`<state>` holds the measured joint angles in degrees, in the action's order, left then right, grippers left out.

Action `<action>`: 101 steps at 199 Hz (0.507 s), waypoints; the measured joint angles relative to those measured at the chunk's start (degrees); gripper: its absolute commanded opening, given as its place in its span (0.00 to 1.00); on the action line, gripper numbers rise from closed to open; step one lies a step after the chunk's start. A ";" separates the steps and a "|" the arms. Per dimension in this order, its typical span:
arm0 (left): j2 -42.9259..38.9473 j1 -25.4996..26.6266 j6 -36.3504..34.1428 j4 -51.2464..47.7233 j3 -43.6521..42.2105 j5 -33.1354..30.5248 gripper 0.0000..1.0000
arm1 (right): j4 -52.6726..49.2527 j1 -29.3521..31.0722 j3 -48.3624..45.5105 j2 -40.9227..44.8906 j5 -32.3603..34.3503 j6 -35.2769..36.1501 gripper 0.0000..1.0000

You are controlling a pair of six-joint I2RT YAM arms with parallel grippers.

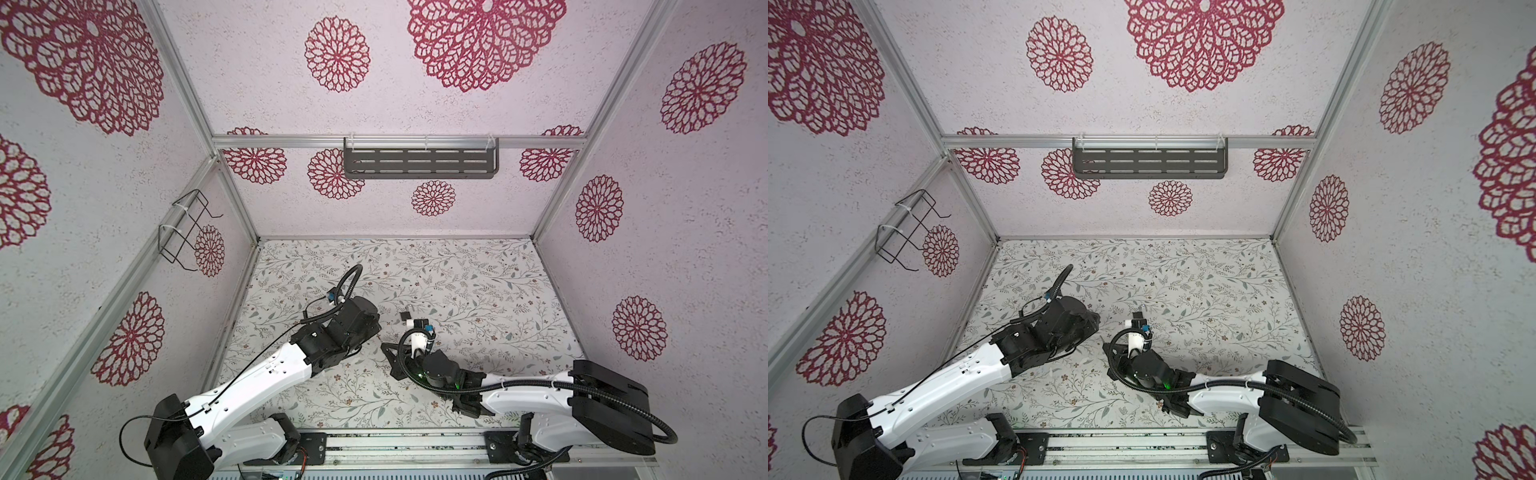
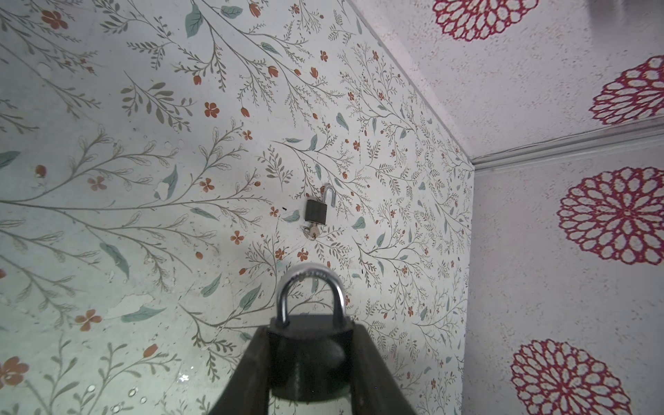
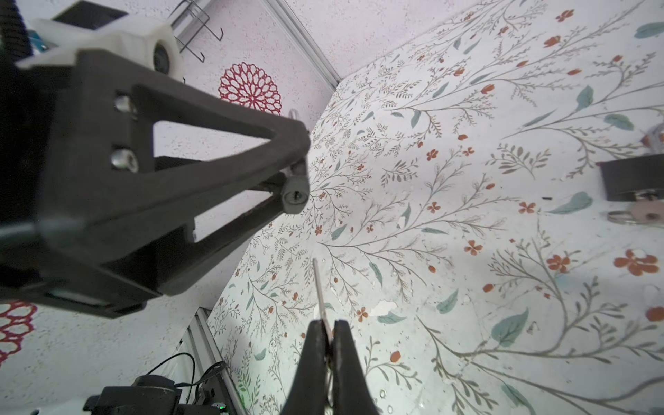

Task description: Unlock with the key

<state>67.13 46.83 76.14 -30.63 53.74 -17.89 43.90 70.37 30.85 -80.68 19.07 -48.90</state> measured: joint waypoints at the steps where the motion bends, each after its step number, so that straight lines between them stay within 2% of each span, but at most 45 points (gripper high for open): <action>1: -0.04 0.00 0.07 0.02 -0.02 -0.02 0.00 | 0.04 0.02 0.07 -0.04 0.04 0.02 0.00; 101: -1.27 0.04 1.51 0.94 -1.25 -1.20 0.00 | 2.56 0.09 3.21 -2.38 4.74 1.66 0.00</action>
<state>65.87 46.87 77.65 -29.69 52.49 -19.09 46.46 70.46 34.06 -83.07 23.81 -47.24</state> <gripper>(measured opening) 0.340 0.053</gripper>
